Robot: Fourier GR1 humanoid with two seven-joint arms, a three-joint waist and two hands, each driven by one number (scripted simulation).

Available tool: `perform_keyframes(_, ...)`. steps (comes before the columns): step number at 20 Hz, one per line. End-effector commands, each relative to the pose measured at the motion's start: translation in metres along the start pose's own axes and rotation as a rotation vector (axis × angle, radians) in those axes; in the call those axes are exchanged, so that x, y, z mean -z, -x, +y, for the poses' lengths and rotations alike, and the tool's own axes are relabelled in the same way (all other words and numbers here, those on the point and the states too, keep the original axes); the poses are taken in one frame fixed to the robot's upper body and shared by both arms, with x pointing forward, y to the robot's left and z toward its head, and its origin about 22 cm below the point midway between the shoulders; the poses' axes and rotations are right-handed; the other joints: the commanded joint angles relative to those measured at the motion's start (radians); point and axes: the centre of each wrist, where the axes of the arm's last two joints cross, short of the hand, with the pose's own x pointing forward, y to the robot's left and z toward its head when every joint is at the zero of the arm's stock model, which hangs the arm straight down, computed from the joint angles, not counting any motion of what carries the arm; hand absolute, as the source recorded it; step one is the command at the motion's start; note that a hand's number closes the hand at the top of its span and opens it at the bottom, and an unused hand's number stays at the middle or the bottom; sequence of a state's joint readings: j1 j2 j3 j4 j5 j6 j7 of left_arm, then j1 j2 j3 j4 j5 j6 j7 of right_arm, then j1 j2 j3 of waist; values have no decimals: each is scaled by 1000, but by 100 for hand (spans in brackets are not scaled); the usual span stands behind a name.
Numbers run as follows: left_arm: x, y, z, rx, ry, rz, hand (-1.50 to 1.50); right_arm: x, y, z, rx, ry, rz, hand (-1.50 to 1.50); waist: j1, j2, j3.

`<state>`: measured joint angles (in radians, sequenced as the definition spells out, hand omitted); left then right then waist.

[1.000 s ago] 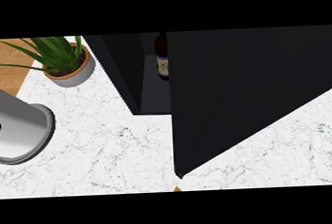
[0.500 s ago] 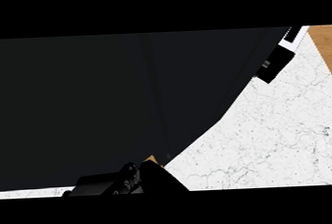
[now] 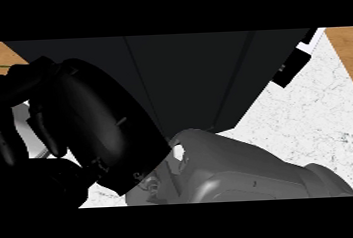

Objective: Pick up the wine, place it into the cabinet and close the cabinet

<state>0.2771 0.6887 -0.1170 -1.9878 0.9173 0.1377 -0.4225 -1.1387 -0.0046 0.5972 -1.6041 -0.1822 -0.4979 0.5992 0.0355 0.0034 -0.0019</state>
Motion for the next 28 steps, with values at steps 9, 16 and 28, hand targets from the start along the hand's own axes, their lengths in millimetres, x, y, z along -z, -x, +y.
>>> perform_keyframes(9,3,11,-8,25,6,-20,-150,68,44,-63,-53,87,51,150,-21,2,1)
perform_keyframes(16,19,11,-3,30,2,-31,-150,79,66,-98,-83,126,66,150,-20,10,1)
perform_keyframes(28,14,6,-9,24,6,3,-150,74,82,-130,-184,167,68,150,-13,10,1)
